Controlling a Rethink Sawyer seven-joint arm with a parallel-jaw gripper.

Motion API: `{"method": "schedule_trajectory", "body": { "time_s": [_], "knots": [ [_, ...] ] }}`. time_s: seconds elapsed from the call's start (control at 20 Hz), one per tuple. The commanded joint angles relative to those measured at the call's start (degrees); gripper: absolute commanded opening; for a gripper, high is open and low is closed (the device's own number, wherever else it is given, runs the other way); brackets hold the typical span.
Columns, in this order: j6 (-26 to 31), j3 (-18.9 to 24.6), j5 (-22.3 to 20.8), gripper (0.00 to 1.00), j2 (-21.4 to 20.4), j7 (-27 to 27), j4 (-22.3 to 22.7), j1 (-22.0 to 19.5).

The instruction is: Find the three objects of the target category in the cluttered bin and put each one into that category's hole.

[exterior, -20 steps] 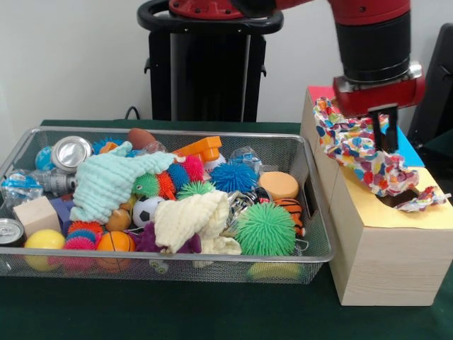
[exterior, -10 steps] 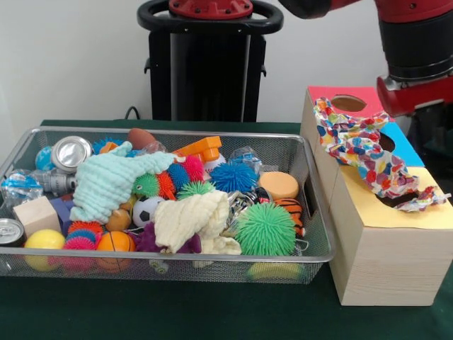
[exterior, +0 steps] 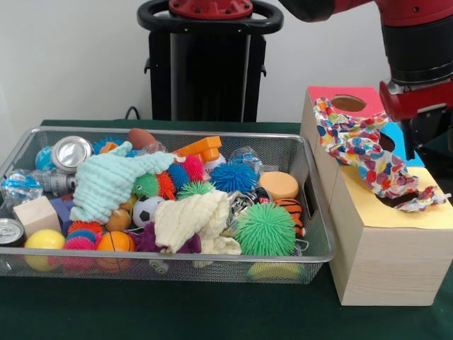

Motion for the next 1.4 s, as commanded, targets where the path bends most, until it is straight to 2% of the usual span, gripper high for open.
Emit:
{"method": "schedule_trajectory", "body": {
  "time_s": [0.05, 0.2, 0.4, 0.7, 1.0, 1.4],
  "knots": [
    [5.3, -3.6, 1.7, 1.00, 0.4, 3.7, -0.6, -1.5],
    [5.3, -3.9, 1.8, 1.00, 0.7, 3.7, -0.5, -1.5],
    [7.7, -4.3, 2.2, 1.00, -1.3, 3.0, 1.0, -1.5],
    [9.0, -4.2, 1.6, 1.00, -1.0, 1.3, 1.6, -2.0],
    [8.0, -4.7, 1.7, 1.00, -2.8, 3.0, 5.5, -2.0],
    [12.5, -6.1, 1.9, 1.00, -5.4, 2.5, 8.3, -2.2]
  ]
}}
